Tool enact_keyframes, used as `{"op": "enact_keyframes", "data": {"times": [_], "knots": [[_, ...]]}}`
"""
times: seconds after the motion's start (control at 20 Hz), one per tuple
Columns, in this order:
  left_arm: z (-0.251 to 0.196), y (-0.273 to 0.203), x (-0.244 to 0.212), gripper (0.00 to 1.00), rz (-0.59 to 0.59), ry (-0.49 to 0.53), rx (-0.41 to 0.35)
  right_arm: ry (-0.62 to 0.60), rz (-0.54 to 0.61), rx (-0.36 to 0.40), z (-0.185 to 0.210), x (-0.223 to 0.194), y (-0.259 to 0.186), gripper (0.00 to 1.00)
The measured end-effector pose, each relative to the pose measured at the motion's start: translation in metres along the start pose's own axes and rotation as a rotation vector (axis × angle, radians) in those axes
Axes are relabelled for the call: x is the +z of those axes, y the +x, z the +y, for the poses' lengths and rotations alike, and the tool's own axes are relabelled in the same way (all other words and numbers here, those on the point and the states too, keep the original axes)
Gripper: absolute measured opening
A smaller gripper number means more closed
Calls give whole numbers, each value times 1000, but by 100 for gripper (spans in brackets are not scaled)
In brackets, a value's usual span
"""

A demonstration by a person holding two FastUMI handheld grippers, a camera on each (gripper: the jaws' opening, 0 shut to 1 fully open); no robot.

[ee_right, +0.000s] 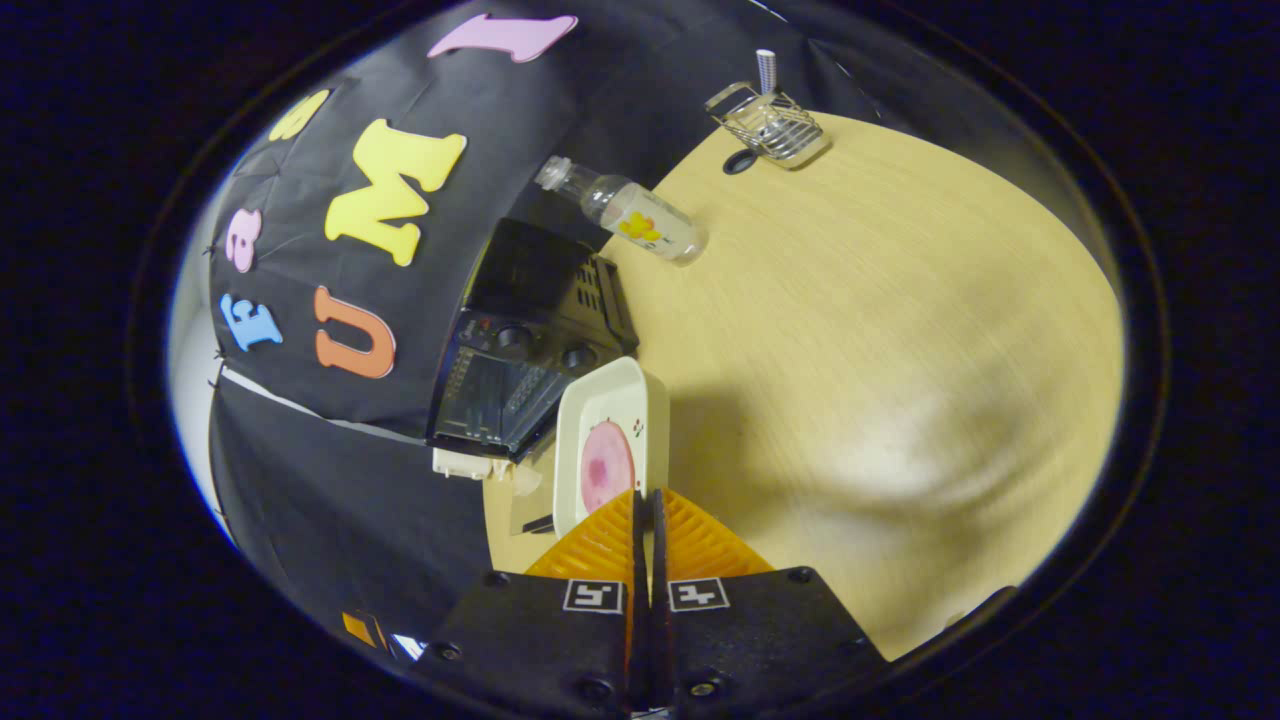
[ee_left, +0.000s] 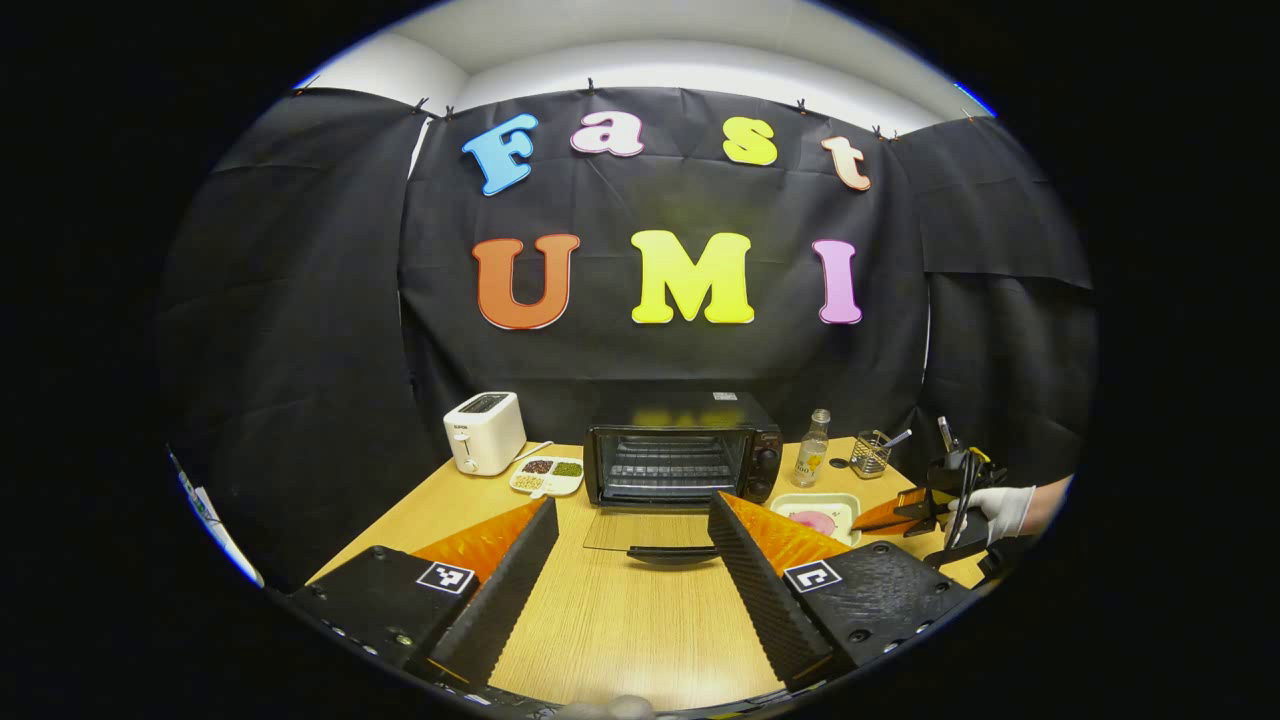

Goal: Open the electric oven with the left hand, put the food in, and close the electric oven.

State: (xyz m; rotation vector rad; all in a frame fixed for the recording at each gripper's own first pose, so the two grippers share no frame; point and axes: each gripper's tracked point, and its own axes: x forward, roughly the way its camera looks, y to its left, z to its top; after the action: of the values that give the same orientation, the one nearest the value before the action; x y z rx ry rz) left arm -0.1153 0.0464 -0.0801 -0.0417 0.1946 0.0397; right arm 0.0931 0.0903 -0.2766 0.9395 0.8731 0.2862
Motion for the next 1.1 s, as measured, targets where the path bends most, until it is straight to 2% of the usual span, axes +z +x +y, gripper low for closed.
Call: {"op": "enact_keyframes", "data": {"times": [0.35,0.5,0.55,0.6,0.65,0.75,0.8,1.05,1.1], "knots": [[13,-3,2,96,9,18,18,31,-81,62,73,-45,41,4],[23,-4,8,96,14,31,43,40,-144,43,91,-64,70,0],[27,-5,10,96,14,36,52,59,-140,39,97,-73,83,7],[31,-5,13,96,14,41,62,81,-133,44,105,-81,98,0],[36,-4,16,97,15,47,72,99,-124,50,112,-89,109,4],[42,-3,18,96,21,54,90,111,-94,71,130,-107,137,4],[45,-2,20,96,23,56,98,109,-82,83,139,-113,150,0],[61,6,21,96,38,73,129,121,-129,93,158,-85,193,4],[65,11,20,96,46,75,138,123,-149,92,158,-73,200,0]]}}
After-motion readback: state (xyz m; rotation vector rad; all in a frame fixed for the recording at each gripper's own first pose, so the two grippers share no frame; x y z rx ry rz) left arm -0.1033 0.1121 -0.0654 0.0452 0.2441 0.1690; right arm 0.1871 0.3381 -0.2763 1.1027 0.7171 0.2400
